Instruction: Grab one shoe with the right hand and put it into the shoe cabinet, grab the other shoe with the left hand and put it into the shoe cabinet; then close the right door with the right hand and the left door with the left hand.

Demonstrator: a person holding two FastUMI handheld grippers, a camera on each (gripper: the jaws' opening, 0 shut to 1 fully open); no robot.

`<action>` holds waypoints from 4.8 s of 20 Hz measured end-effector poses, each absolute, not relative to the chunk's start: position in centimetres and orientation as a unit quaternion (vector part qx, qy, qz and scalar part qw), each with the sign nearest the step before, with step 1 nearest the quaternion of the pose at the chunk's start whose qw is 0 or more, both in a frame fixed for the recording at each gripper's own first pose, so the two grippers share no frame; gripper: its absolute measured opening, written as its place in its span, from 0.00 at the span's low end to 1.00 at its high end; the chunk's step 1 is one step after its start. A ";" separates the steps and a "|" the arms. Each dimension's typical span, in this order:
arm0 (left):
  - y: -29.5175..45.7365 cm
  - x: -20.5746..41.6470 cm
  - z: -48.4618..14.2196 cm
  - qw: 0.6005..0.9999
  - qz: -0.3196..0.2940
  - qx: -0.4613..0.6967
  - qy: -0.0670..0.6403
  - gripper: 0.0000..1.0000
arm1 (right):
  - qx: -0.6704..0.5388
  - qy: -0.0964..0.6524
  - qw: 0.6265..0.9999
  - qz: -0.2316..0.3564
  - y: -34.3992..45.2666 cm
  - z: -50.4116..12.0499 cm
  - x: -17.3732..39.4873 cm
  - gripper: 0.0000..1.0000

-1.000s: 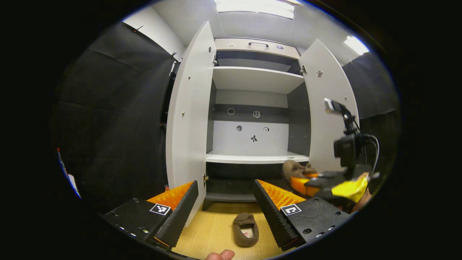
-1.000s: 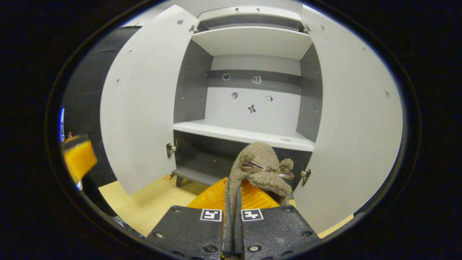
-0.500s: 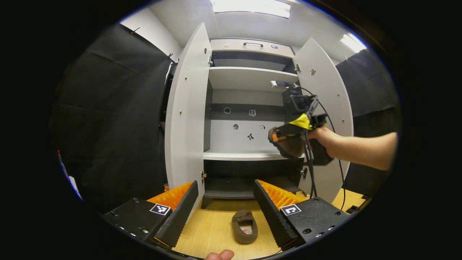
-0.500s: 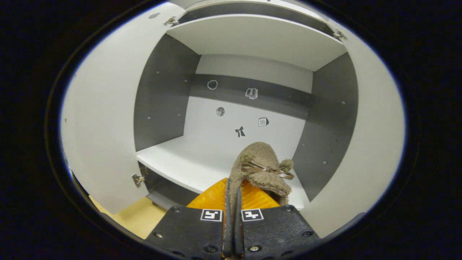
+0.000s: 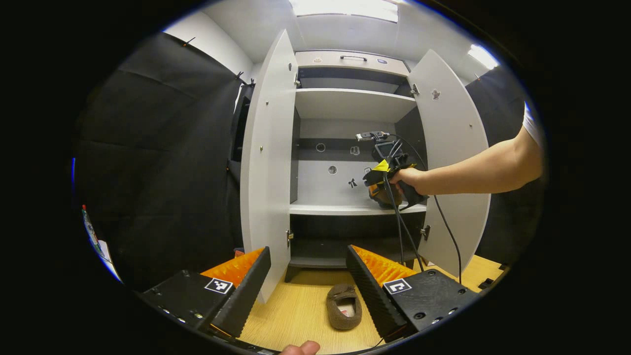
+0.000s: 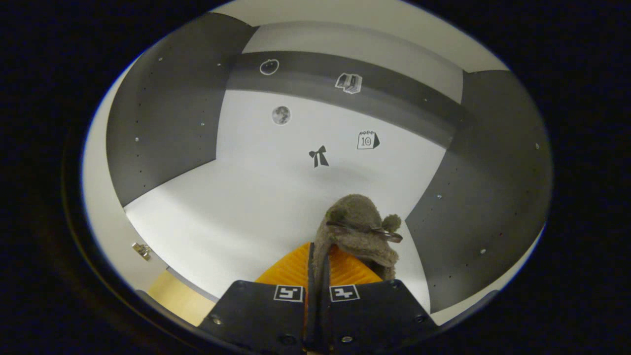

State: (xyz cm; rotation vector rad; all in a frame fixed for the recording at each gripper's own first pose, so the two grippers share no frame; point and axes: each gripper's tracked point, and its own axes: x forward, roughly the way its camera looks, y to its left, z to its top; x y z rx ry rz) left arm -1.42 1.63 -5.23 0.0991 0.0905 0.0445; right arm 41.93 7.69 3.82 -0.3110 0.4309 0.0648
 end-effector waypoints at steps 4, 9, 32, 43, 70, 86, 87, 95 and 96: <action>2.5 -1.5 -5.4 0.997 0.034 0.051 0.048 0.95 | -0.140 0.226 0.964 0.030 8.3 2.9 42.9 0.06; 2.2 -1.4 -5.2 0.998 0.032 0.036 0.046 0.95 | -0.134 0.238 0.961 0.029 8.2 2.7 42.7 0.12; -0.7 -0.5 -5.0 0.998 -0.021 0.042 0.040 0.95 | -0.065 0.051 0.991 0.102 5.6 9.2 17.4 0.64; -3.1 -1.5 -5.9 0.996 -0.049 0.050 0.051 0.95 | -0.001 0.023 0.998 0.063 3.5 0.1 7.8 0.65; 0.0 5.5 -32.0 0.918 -0.029 -0.013 0.396 0.95 | -0.028 0.020 0.999 -0.017 -3.1 -6.0 -0.3 0.73; -1.5 8.1 -35.4 0.929 -0.026 -0.044 0.367 0.15 | -0.051 0.054 0.997 -0.013 -3.4 -7.1 1.1 0.73; -1.5 7.8 -35.4 0.927 -0.022 -0.046 0.372 0.09 | -0.050 0.054 0.997 -0.008 -3.1 -7.1 1.2 0.73; -5.7 9.5 -16.0 0.972 -0.024 -0.073 0.221 0.01 | -0.048 0.038 0.998 0.009 -2.1 -6.4 1.4 0.74; -6.6 10.8 -13.2 0.976 -0.025 -0.080 0.202 0.01 | -0.045 0.033 0.998 0.008 -2.0 -6.3 1.5 0.73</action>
